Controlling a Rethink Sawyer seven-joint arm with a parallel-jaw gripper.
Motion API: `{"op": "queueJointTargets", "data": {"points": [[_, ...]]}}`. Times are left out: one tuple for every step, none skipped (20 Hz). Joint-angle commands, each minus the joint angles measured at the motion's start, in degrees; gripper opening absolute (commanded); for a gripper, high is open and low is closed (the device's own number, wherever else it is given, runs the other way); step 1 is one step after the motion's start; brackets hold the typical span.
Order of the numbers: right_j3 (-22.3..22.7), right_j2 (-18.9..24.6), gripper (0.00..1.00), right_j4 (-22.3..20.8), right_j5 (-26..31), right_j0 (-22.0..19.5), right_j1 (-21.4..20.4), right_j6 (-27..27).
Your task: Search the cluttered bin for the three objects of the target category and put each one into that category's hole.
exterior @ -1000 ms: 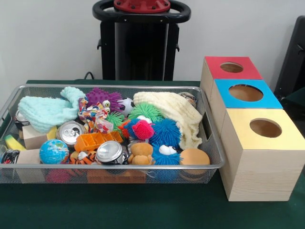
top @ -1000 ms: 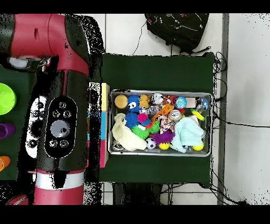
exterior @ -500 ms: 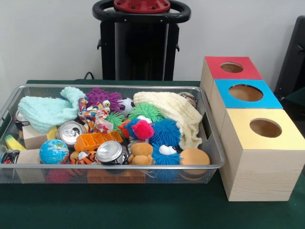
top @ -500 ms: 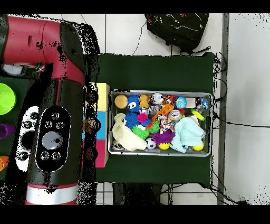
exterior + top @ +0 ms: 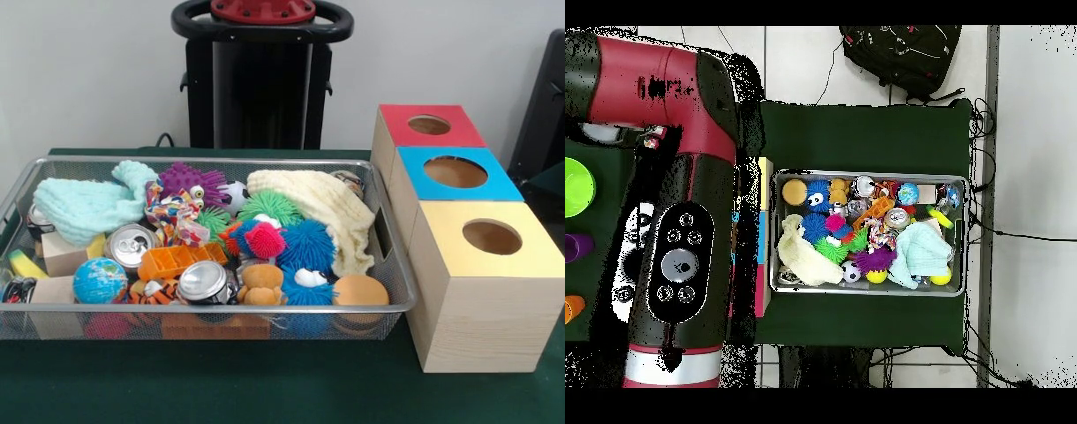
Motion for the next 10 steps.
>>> {"op": "queueJointTargets", "data": {"points": [[12.21, 7.80, 0.00, -4.01, -6.14, -2.97, 0.99, 3.86], [12.34, 8.15, 0.00, -4.13, -6.72, -3.29, 1.27, 3.50], [12.55, 8.35, 0.00, -4.21, -7.05, -3.31, 1.25, 3.43], [12.86, 8.57, 0.00, -4.26, -7.38, -3.33, 1.15, 3.33], [13.25, 8.80, 0.00, -4.31, -7.69, -3.33, 1.01, 3.23], [13.65, 8.99, 0.00, -4.42, -7.93, -3.30, 0.79, 3.22], [14.17, 9.10, 0.00, -4.55, -8.11, -3.19, 0.43, 3.23], [14.52, 9.21, 0.00, -4.72, -8.22, -3.15, 0.17, 3.26], [14.82, 9.39, 0.00, -4.89, -8.26, -3.16, -0.09, 3.22], [15.12, 9.57, 0.00, -5.06, -8.29, -3.17, -0.34, 3.19]]}}
